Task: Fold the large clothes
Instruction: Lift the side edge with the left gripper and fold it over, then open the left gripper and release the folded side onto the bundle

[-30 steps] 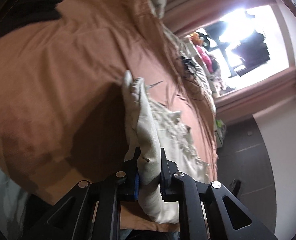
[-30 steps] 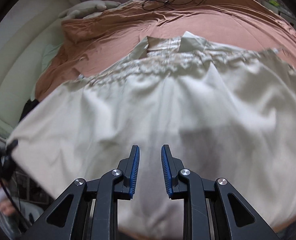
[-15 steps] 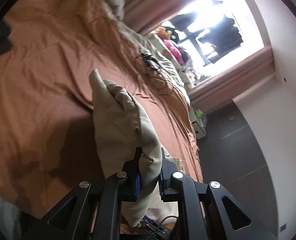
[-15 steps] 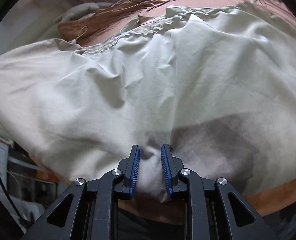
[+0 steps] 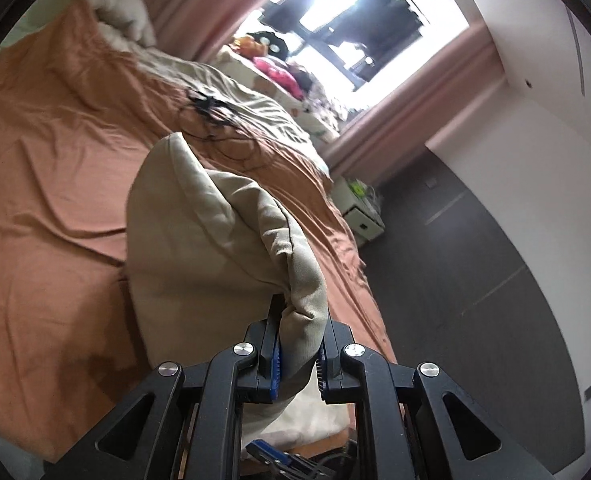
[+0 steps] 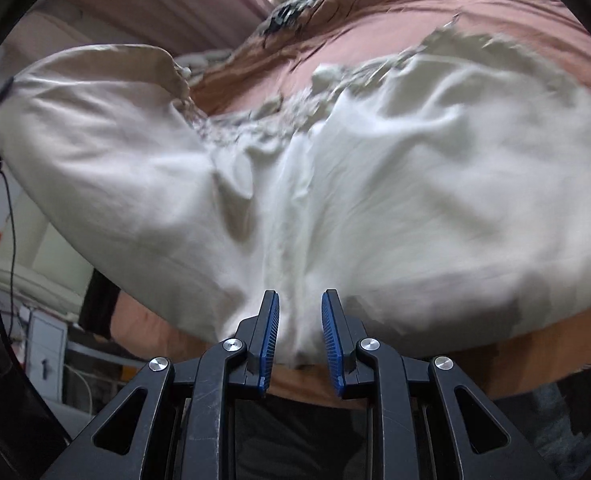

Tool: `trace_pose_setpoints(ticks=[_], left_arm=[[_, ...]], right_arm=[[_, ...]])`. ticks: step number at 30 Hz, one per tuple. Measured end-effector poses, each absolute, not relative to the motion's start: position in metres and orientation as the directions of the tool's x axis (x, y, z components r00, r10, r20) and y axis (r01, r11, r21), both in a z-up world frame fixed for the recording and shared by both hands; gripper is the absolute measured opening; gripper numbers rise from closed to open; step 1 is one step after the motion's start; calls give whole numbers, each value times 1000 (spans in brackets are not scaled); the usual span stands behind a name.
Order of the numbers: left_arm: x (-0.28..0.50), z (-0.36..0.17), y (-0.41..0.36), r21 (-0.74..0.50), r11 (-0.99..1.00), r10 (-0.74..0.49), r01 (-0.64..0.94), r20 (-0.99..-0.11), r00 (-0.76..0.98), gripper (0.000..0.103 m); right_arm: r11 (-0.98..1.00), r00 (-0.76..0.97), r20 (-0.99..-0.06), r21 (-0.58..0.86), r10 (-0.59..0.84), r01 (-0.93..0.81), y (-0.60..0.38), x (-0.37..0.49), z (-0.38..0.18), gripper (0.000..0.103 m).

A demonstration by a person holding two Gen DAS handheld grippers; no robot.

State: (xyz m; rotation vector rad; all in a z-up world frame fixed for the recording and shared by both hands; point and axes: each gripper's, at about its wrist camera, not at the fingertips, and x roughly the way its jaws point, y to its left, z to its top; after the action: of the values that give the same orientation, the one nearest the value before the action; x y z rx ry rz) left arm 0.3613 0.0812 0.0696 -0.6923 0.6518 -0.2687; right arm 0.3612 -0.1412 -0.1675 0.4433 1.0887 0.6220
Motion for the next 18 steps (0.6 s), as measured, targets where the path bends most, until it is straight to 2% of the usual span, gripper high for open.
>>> trace_pose_setpoints(ticks=[10,18], left_arm=[[427,62,-22,-618,779,-513,104,-534,672,13],[478,-9,-152,-574,800,-581,175,-665,470,13]], right_arm=[[749,440,-643,653,627,-113,-238,357,-164,23],[756,492,-668,654,559,28,-313,355,-185,23]])
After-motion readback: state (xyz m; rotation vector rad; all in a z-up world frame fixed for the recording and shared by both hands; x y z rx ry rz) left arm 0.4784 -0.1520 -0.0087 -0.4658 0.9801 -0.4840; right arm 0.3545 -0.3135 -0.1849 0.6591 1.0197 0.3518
